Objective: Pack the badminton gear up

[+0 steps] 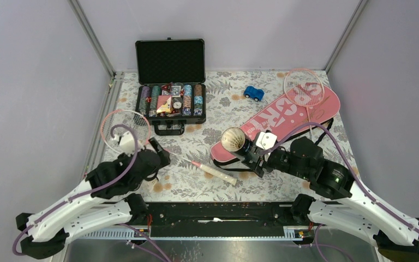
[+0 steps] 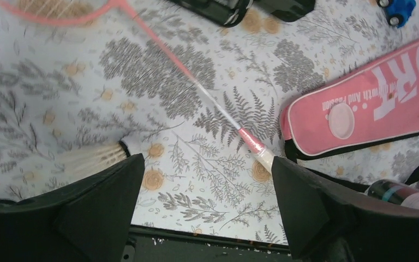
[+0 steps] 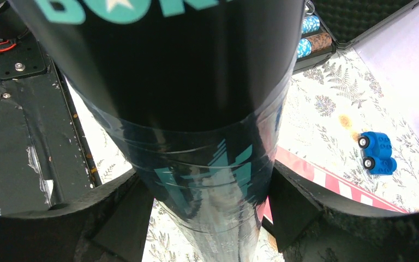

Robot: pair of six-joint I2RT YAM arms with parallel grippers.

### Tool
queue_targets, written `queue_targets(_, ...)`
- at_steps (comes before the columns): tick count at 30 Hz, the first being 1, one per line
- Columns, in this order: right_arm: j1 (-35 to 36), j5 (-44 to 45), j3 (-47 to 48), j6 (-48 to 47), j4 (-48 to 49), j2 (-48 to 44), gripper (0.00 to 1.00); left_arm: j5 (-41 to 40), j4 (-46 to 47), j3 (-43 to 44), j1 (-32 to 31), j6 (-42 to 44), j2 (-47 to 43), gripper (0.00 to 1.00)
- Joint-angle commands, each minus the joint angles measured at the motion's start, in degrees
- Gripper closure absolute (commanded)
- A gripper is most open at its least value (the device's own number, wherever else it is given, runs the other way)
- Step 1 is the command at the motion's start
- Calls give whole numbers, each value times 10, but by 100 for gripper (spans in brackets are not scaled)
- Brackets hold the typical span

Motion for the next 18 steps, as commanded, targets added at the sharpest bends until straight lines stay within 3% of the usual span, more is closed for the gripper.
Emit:
queue_targets(1,0,10,12,2,33,-11,55,0,-36,-68,5,-150,-81,6)
queue_targets(10,0,8,10,2,38,-11,54,-15,-121,-145,7,-307,-135,24)
queue_targets(18,0,15,10,-1,34,-12,54,-30,-139,-150,41,-315,-82,26)
